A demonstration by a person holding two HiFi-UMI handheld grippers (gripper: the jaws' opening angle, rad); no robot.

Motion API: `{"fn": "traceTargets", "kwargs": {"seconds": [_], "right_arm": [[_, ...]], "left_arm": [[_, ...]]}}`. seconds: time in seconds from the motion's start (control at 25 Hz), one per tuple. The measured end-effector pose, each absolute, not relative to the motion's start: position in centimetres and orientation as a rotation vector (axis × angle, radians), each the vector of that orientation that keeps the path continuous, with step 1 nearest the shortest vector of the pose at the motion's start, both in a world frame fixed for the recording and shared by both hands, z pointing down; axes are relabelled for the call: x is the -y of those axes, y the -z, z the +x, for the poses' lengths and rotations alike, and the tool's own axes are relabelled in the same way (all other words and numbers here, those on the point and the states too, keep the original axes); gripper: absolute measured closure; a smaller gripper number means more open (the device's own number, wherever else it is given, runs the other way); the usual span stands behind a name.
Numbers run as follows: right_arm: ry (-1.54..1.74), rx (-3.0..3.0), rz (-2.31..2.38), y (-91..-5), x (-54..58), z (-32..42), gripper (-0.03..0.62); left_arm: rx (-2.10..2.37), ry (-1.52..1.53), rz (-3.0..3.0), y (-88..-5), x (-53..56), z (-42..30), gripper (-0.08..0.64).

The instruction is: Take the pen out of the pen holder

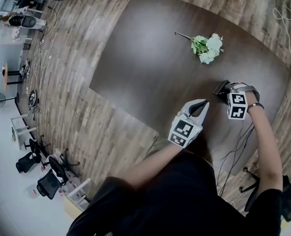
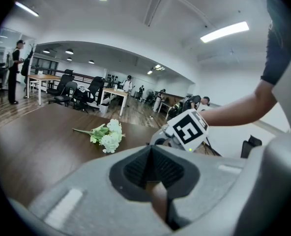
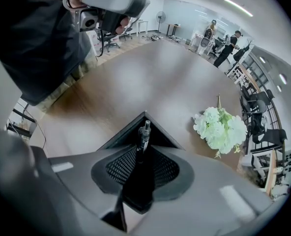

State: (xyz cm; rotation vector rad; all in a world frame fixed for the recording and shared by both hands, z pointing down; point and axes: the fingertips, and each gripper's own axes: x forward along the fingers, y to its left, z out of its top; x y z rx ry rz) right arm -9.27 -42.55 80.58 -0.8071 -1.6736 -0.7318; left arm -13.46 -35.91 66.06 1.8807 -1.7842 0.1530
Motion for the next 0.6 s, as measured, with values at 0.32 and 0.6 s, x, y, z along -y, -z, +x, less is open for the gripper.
{"fn": "traceTargets", "kwargs": {"seconds": [0.32, 0.6], "right_arm": [[0.793, 1.649, -0.81, -80.9, 42.4, -9.9, 0.534], [0.748, 1.664, -0.799, -80.6, 41.9, -10.8, 0.535]], "left_arm": [[1.782, -0.138, 1.876, -66.3, 35.1, -14.7, 0.557], [1.779, -0.136, 1.898, -65.8, 33.9, -16.2, 0.557]]}}
